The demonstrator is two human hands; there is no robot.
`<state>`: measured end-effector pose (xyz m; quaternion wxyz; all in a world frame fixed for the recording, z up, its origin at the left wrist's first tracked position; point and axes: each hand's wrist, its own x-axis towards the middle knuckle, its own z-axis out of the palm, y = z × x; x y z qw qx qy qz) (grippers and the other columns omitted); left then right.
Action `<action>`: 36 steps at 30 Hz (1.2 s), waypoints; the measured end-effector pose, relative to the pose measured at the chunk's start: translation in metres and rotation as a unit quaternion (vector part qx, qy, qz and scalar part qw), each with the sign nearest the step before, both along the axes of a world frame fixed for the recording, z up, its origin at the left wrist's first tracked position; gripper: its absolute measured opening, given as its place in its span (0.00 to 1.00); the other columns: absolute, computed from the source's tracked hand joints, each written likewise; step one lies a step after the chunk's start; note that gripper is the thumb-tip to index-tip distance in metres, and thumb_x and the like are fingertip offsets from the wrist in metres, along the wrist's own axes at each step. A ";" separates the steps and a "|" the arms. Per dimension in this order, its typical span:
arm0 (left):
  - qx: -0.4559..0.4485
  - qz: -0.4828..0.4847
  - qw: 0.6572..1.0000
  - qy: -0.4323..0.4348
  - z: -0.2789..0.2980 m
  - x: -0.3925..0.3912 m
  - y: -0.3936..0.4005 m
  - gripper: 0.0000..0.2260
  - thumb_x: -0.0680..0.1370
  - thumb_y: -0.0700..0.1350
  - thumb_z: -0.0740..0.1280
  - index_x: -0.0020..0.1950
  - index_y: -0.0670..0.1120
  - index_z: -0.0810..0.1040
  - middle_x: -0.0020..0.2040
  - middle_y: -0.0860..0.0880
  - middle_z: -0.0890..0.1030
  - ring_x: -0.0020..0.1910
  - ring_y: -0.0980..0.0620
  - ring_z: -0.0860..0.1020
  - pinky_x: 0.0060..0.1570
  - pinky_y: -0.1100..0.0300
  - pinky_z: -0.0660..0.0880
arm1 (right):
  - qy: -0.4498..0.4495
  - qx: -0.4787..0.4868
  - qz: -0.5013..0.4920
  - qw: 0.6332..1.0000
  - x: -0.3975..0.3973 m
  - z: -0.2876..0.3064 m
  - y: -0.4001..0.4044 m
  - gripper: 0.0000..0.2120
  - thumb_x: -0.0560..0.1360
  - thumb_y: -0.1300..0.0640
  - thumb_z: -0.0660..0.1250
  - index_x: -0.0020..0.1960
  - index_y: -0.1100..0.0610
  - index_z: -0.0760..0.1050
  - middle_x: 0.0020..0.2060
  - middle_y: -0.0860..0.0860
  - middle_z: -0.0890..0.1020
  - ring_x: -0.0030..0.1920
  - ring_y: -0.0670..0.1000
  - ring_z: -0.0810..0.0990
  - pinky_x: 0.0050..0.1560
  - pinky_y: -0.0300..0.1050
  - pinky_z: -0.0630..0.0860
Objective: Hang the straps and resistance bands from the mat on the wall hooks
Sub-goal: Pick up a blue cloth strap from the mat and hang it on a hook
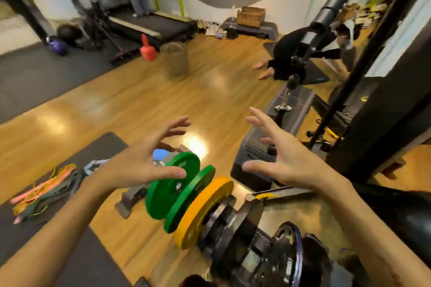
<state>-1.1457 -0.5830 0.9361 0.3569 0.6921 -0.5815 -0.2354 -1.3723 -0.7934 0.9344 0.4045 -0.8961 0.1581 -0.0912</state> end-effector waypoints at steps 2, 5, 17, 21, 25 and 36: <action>0.009 0.049 0.999 -0.006 -0.001 0.007 0.021 0.43 0.68 0.57 0.74 0.78 0.55 0.55 0.74 0.59 0.65 0.71 0.60 0.67 0.63 0.51 0.73 | -0.005 0.027 0.033 0.999 0.027 -0.009 0.012 0.51 0.67 0.41 0.74 0.79 0.43 0.44 0.71 0.35 0.60 0.72 0.34 0.58 0.66 0.32 0.59; 0.001 0.116 0.993 0.003 -0.003 0.014 0.053 0.43 0.68 0.55 0.76 0.77 0.55 0.56 0.74 0.59 0.65 0.71 0.62 0.66 0.62 0.60 0.73 | -0.001 0.055 0.091 0.994 0.067 -0.020 0.031 0.52 0.67 0.42 0.75 0.79 0.46 0.46 0.74 0.40 0.62 0.73 0.37 0.60 0.68 0.36 0.62; -0.014 0.314 0.949 0.001 -0.031 0.115 0.167 0.46 0.65 0.58 0.76 0.77 0.55 0.56 0.74 0.61 0.64 0.70 0.66 0.65 0.58 0.69 0.73 | 0.046 0.053 0.246 0.967 0.247 -0.065 0.107 0.51 0.64 0.31 0.71 0.78 0.40 0.47 0.73 0.40 0.64 0.74 0.41 0.61 0.71 0.48 0.65; 0.011 0.357 0.934 0.011 -0.059 0.197 0.217 0.44 0.67 0.52 0.78 0.77 0.56 0.57 0.73 0.62 0.65 0.70 0.65 0.65 0.57 0.70 0.72 | 0.064 0.075 0.286 0.953 0.352 -0.093 0.149 0.45 0.69 0.42 0.75 0.74 0.34 0.48 0.69 0.35 0.64 0.72 0.37 0.61 0.68 0.37 0.62; 0.042 0.421 0.904 0.061 -0.102 0.289 0.268 0.39 0.69 0.47 0.77 0.76 0.53 0.62 0.70 0.60 0.70 0.67 0.65 0.69 0.55 0.63 0.76 | 0.127 0.098 0.292 0.943 0.463 -0.136 0.206 0.46 0.71 0.45 0.74 0.79 0.46 0.48 0.73 0.40 0.62 0.73 0.40 0.59 0.69 0.34 0.61; 0.213 0.485 0.834 0.151 -0.246 0.494 0.315 0.23 0.75 0.42 0.72 0.68 0.50 0.71 0.59 0.53 0.77 0.56 0.56 0.75 0.56 0.59 0.75 | 0.278 0.151 0.270 0.910 0.675 -0.269 0.286 0.41 0.76 0.48 0.69 0.79 0.56 0.49 0.78 0.54 0.57 0.77 0.53 0.56 0.72 0.48 0.60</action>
